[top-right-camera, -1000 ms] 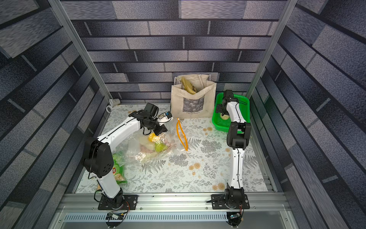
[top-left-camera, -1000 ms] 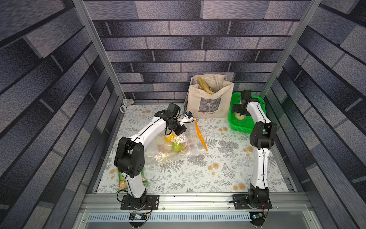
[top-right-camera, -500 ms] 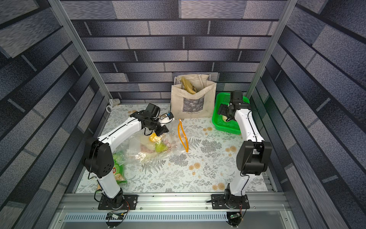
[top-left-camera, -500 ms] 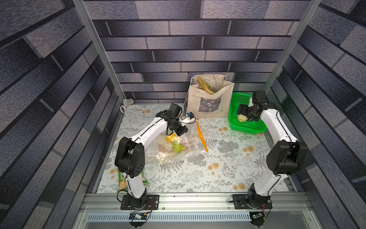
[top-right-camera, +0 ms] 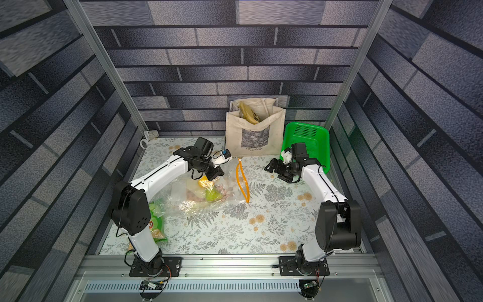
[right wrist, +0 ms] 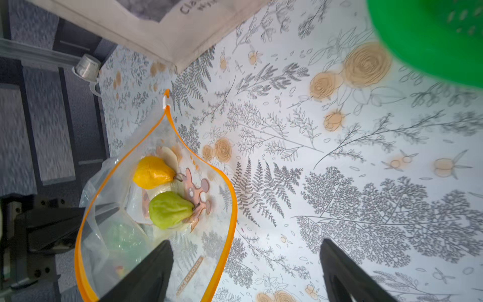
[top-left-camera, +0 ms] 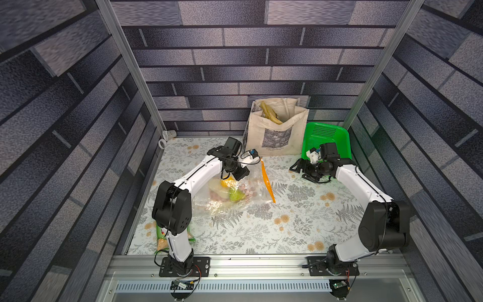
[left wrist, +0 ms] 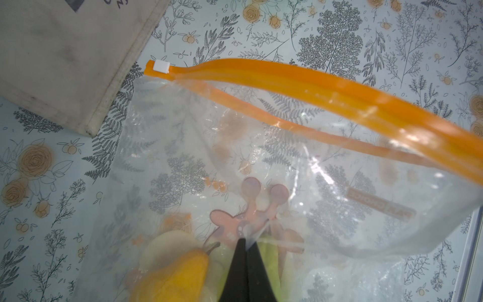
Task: Open the zip-top bag and take out the pear
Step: Pick up the pear from the zipper food storage bag.
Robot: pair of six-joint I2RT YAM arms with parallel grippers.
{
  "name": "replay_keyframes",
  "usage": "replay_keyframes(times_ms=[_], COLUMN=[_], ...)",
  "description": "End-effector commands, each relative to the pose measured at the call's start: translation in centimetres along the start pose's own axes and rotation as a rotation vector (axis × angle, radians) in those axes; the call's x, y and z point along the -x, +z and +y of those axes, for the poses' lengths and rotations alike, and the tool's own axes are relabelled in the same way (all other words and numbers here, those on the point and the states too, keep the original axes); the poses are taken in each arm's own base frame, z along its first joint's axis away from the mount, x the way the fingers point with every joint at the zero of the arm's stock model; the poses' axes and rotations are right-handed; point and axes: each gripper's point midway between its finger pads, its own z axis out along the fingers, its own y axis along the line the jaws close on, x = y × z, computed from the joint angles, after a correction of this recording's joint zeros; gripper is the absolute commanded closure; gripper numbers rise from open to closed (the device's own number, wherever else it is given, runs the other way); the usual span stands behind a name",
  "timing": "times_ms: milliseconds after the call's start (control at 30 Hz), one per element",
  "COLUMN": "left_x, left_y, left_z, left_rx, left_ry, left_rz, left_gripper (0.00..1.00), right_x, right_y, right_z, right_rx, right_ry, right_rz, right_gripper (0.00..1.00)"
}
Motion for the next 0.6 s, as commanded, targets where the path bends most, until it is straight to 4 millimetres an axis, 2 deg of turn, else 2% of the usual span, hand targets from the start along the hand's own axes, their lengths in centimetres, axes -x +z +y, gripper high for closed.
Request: replay_keyframes(times_ms=[0,100,200,300,467,567], left_x=[0.8,0.8,0.9,1.0,1.3,1.4], left_y=[-1.1,-1.2,-1.3,-1.3,-1.4,-1.5], left_z=[-0.4,-0.7,-1.0,-1.2,-1.6,-1.7], left_rx=[0.01,0.012,0.006,0.005,0.003,0.001], left_ry=[0.033,0.043,0.053,0.057,0.069,0.074], left_rz=[-0.007,-0.008,-0.017,-0.026,-0.03,-0.034], left_gripper=[1.0,1.0,1.0,1.0,1.0,1.0], right_x=[-1.5,-2.7,-3.2,-4.5,-5.6,-6.1], right_y=[1.6,2.5,3.0,4.5,6.8,8.2], right_z=[2.3,3.6,5.0,5.0,6.2,7.7], right_rx=[0.105,0.147,0.185,0.215,0.242,0.279], right_ry=[0.003,-0.014,-0.034,0.006,0.008,-0.016], right_rz=[0.047,0.083,0.093,0.137,0.179,0.206], right_gripper=[0.16,0.28,0.3,0.35,0.32,0.29])
